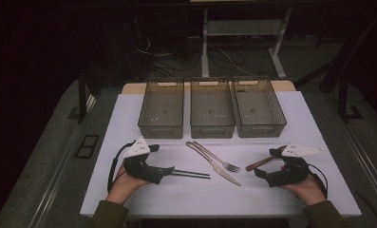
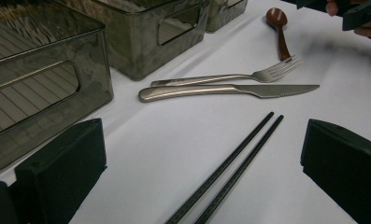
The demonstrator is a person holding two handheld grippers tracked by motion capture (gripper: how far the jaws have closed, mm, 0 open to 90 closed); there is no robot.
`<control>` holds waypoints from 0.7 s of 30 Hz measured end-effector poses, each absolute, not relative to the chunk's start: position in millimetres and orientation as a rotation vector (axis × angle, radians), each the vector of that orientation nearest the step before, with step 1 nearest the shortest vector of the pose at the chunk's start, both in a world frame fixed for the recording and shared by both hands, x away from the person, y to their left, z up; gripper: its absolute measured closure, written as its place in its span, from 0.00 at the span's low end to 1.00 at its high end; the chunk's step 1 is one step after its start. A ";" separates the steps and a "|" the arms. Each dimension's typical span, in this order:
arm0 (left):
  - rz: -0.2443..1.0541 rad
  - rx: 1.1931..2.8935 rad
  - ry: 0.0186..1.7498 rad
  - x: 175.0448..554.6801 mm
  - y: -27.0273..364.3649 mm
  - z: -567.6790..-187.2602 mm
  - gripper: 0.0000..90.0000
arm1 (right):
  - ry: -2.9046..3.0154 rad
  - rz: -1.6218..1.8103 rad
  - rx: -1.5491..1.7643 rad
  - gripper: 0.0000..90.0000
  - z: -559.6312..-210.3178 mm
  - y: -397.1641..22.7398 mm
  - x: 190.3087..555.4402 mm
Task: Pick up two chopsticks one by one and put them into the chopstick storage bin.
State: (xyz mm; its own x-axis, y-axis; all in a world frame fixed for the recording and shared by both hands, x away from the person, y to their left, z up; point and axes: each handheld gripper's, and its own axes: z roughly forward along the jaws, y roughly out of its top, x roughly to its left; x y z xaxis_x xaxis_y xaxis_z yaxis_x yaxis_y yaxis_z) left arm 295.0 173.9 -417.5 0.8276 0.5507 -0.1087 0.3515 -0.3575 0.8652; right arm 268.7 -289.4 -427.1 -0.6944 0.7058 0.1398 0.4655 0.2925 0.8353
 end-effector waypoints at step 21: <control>0.221 1.996 0.698 321.3 185.9 -421.1 0.16 | 2.290 1.358 1.098 0.00 -427.8 -294.2 264.9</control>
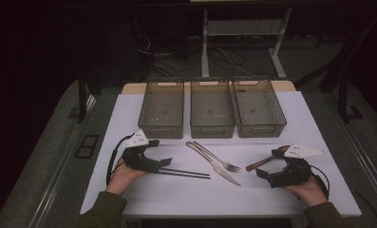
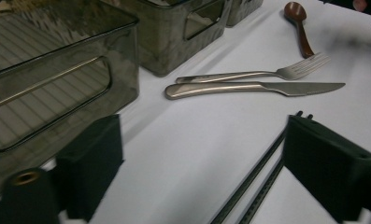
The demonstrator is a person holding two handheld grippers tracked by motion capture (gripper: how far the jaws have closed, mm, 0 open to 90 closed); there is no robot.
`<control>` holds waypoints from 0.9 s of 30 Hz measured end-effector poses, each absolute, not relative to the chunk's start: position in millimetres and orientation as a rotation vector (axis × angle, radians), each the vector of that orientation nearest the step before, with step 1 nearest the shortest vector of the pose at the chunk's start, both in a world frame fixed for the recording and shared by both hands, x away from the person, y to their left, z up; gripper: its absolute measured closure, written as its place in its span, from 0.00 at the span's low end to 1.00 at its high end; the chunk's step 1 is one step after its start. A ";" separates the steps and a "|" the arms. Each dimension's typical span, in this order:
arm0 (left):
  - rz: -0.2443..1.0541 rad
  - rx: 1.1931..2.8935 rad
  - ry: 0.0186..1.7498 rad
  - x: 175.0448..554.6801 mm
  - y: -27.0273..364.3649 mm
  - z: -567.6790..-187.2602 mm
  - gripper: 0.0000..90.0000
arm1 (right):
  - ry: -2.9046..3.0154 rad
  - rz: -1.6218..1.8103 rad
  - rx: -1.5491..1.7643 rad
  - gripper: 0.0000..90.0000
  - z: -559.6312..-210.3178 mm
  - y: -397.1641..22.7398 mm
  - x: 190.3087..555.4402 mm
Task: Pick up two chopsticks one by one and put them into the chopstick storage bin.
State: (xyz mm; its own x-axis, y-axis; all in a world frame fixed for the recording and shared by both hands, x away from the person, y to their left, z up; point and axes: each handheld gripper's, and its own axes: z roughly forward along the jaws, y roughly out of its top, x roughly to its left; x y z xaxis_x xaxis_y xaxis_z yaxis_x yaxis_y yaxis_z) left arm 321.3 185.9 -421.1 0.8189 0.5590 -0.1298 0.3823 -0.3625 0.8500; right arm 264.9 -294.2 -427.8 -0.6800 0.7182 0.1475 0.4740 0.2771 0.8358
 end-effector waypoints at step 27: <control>0.182 2.251 0.782 330.3 214.5 -440.3 0.99 | 2.310 1.356 1.089 0.00 -427.7 -292.2 263.5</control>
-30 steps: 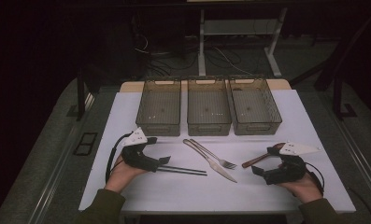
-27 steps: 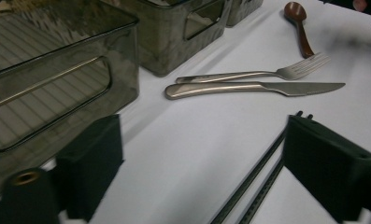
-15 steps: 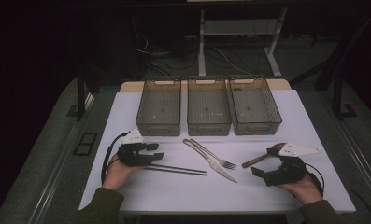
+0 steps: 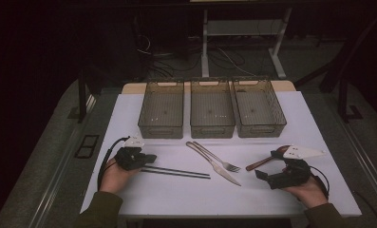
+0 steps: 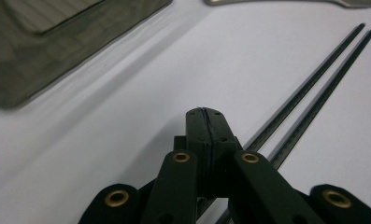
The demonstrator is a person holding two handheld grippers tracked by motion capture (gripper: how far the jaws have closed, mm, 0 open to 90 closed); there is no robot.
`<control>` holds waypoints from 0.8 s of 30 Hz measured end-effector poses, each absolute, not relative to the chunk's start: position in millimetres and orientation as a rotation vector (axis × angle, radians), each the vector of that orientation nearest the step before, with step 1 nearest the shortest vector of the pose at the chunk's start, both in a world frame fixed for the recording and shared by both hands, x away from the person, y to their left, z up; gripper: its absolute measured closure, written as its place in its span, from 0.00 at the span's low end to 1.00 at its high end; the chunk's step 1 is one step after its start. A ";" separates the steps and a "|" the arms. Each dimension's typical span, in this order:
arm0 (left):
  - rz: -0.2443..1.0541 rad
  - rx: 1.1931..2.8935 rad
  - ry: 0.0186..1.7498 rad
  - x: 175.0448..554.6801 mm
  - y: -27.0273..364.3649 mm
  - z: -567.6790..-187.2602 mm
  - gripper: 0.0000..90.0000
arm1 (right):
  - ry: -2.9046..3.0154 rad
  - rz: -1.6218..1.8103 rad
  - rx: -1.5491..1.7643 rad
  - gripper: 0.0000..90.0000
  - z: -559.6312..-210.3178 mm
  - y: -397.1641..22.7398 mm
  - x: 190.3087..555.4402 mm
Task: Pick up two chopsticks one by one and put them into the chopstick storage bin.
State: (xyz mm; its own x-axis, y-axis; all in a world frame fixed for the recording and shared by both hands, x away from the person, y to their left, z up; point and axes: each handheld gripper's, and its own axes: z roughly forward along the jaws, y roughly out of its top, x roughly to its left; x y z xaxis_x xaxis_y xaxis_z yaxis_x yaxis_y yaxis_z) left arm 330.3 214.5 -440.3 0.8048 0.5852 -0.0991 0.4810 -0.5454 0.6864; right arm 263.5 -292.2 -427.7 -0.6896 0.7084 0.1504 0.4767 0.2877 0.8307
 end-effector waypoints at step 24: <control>0.139 2.285 0.829 315.7 227.3 -441.3 0.99 | 2.307 1.357 1.089 0.00 -427.8 -291.8 264.0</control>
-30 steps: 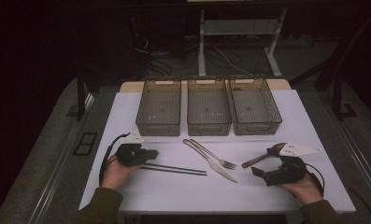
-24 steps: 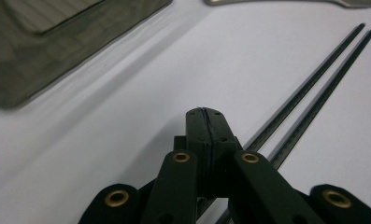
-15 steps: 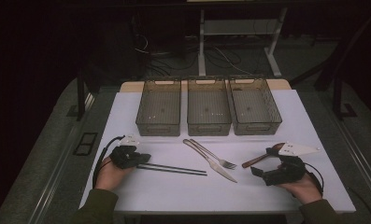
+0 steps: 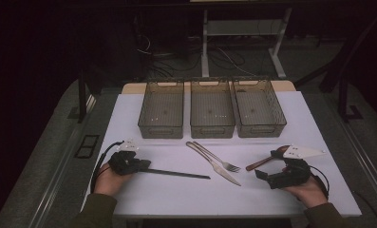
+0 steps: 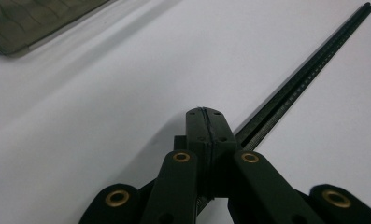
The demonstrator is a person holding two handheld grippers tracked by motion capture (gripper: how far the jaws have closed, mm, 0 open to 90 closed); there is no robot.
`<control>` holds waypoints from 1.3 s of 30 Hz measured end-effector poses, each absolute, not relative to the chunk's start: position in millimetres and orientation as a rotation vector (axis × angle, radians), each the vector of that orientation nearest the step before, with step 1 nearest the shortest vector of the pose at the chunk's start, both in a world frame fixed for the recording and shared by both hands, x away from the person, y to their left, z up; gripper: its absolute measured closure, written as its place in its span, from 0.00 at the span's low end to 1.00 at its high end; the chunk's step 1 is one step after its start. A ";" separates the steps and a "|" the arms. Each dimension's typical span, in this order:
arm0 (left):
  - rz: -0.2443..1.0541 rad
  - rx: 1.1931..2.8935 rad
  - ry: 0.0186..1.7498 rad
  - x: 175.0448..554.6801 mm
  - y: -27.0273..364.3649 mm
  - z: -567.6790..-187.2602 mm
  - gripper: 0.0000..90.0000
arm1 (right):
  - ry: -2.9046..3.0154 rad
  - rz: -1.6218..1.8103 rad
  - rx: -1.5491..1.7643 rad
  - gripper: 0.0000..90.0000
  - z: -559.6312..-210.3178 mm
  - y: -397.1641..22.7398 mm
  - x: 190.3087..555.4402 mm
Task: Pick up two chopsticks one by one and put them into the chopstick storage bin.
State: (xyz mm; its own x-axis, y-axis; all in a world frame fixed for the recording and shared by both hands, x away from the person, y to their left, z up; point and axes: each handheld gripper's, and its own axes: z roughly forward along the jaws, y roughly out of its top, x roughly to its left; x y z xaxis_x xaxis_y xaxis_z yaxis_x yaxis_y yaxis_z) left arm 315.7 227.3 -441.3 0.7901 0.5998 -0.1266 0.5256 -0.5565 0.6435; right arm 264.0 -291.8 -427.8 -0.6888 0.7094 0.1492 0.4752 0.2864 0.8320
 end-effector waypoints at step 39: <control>-0.028 2.249 0.442 301.1 94.7 -426.0 0.71 | 2.310 1.348 1.092 0.00 -428.0 -290.5 263.5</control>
